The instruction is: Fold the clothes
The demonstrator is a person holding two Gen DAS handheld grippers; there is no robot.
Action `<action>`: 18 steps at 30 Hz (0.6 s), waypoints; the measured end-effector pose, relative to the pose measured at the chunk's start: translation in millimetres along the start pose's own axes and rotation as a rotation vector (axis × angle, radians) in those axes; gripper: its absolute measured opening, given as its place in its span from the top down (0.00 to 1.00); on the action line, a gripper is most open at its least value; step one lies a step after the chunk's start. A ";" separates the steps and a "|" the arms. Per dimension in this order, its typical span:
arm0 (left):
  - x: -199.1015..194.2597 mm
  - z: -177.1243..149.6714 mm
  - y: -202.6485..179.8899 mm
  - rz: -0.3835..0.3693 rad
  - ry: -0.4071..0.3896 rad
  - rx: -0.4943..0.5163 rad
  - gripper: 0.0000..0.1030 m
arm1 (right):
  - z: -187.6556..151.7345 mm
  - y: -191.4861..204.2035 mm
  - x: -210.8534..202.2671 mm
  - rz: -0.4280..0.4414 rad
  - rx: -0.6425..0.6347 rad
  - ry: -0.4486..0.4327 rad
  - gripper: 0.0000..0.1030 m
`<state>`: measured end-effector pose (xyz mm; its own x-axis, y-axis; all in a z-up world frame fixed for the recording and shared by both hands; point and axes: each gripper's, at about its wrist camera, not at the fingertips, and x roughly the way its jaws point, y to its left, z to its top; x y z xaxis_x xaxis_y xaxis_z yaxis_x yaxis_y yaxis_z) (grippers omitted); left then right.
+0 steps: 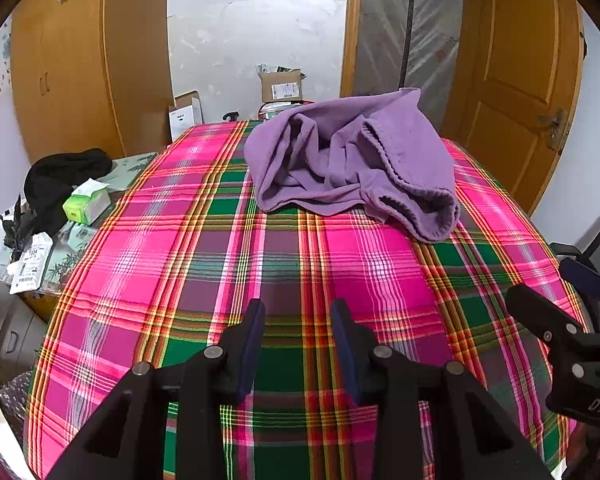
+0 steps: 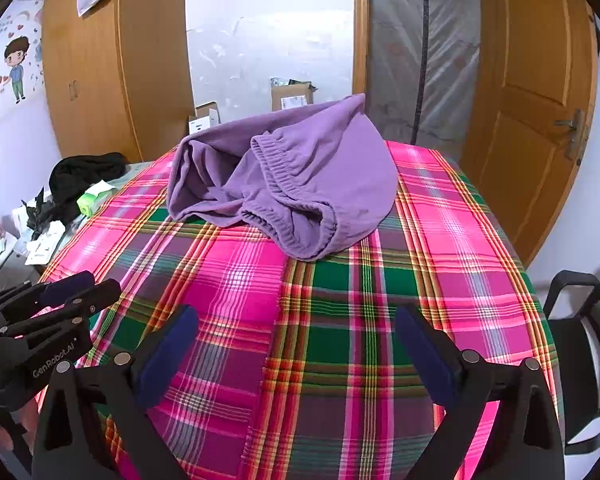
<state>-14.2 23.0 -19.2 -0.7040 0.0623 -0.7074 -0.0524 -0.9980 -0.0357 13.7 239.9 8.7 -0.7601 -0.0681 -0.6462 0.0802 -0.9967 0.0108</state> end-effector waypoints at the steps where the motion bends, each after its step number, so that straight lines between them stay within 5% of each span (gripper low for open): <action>1: -0.4 0.0 -0.1 0.000 -0.005 0.004 0.65 | 0.5 -0.4 0.4 -0.003 0.003 0.002 0.05; 18: 1.9 6.3 -8.7 -0.003 -0.008 0.089 0.66 | 2.9 -3.9 4.4 -0.037 0.020 0.022 0.07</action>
<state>-19.6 31.9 -15.8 -0.7092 0.0662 -0.7018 -0.1173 -0.9928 0.0249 8.2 243.4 8.0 -0.7479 -0.0304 -0.6631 0.0394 -0.9992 0.0014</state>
